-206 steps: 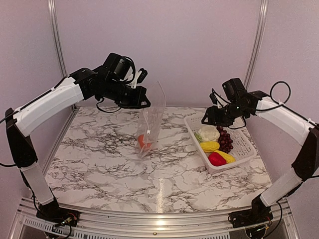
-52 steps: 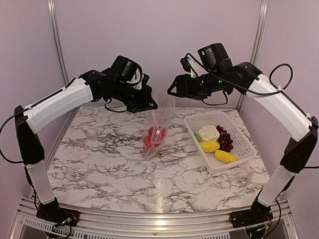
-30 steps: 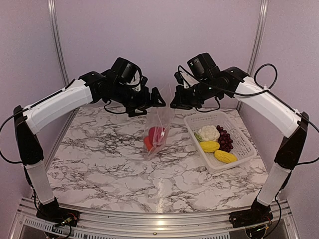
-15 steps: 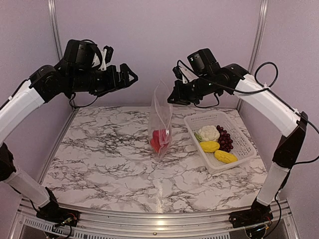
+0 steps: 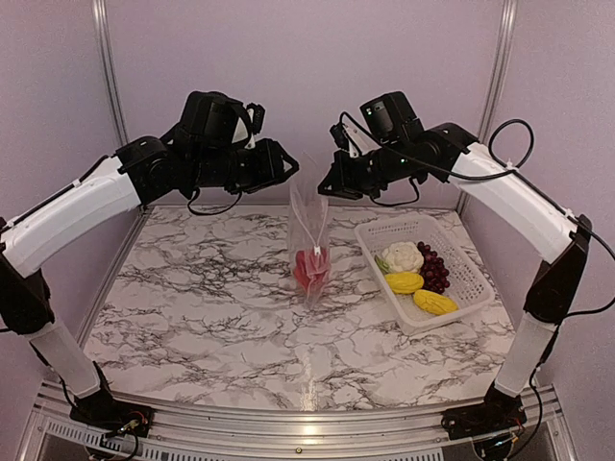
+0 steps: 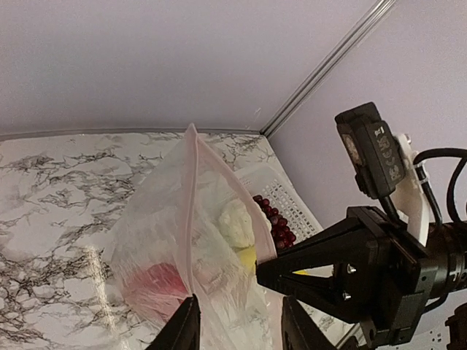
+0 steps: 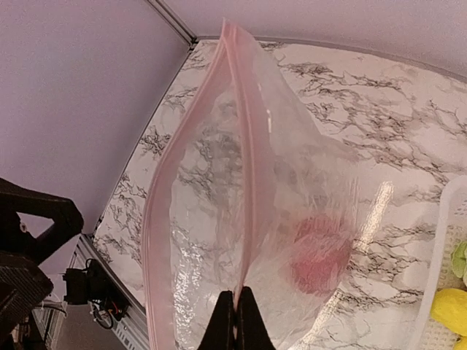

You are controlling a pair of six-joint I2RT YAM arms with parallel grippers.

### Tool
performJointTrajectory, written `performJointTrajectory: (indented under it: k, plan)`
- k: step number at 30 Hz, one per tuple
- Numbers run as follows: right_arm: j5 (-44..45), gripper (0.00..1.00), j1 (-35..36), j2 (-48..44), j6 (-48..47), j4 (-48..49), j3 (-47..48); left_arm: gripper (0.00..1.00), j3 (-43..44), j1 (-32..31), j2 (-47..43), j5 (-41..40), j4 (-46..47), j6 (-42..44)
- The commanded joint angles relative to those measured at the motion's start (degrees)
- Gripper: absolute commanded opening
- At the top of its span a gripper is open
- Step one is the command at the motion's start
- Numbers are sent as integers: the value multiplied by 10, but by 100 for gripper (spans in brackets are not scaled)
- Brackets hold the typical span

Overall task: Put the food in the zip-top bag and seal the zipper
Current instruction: Adjust the zipper food storage bag at the center of the board.

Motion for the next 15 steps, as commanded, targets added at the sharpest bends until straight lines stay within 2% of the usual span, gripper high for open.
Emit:
performJointTrajectory:
  k: [1, 4, 7, 9, 12, 15]
  plan:
    - [-3, 0, -2, 3, 2, 21, 20, 37, 12, -18, 30, 26, -45, -56]
    - [-2, 0, -2, -2, 2, 27, 12, 35, 40, -26, 59, 20, -91, -65]
    - [-2, 0, -2, -4, 2, 32, 5, 33, 50, -28, 74, 35, -99, -67]
    - [-2, 0, -2, -3, 0, 34, 2, 25, 57, -27, 87, 53, -101, -66]
    - [2, 0, -2, -3, 0, 39, -1, 18, 84, -21, 113, 75, -125, -66]
    - [6, 0, -4, -2, 0, 39, 5, 8, 125, -11, 128, 26, -187, -71]
